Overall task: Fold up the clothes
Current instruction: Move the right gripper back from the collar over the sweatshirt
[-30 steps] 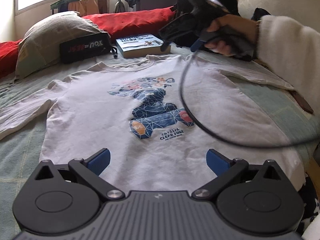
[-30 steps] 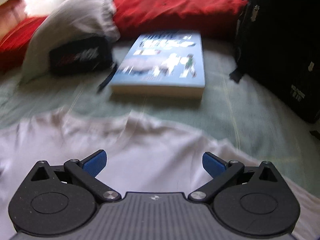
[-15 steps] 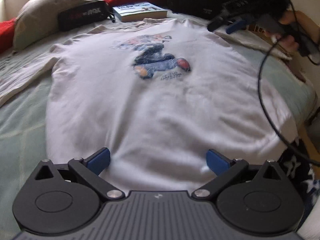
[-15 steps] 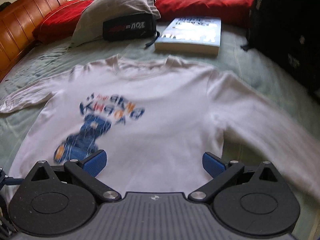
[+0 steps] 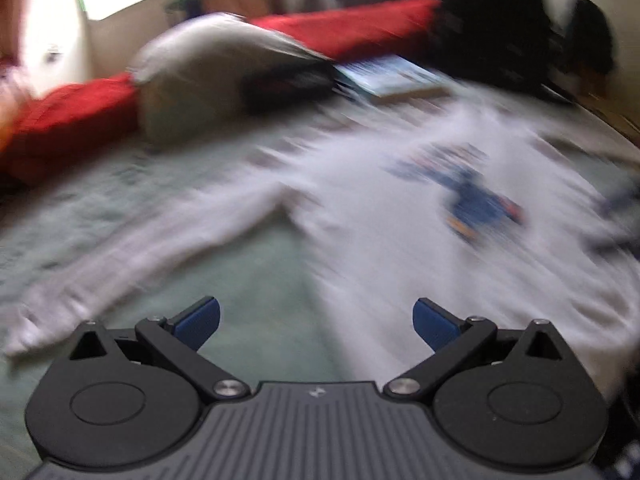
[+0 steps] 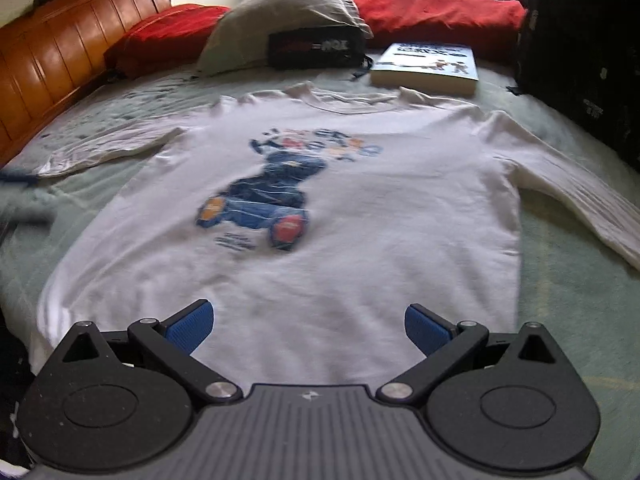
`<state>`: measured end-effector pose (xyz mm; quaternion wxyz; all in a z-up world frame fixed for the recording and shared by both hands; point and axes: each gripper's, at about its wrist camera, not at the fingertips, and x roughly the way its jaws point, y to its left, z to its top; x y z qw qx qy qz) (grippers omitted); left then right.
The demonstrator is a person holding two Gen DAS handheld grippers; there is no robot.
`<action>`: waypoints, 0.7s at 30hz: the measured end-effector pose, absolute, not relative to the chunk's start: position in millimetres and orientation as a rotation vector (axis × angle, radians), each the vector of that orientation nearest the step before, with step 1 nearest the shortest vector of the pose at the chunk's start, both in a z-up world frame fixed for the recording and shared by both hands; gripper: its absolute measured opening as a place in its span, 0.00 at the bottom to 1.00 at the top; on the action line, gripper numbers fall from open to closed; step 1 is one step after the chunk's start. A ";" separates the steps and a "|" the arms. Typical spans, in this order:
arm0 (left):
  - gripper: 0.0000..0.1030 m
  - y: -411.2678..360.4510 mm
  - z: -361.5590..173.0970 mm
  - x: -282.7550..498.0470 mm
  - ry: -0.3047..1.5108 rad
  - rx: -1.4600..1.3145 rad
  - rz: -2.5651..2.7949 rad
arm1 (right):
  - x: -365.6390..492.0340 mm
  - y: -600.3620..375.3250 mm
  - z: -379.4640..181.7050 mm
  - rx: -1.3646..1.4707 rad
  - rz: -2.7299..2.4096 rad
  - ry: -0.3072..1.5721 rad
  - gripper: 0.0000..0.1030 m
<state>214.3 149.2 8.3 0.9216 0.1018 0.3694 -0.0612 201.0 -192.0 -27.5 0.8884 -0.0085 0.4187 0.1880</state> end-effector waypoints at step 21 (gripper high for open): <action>0.99 278.9 -77.4 328.3 0.790 -0.058 0.152 | 213.4 -160.4 -42.4 0.012 0.360 0.901 1.00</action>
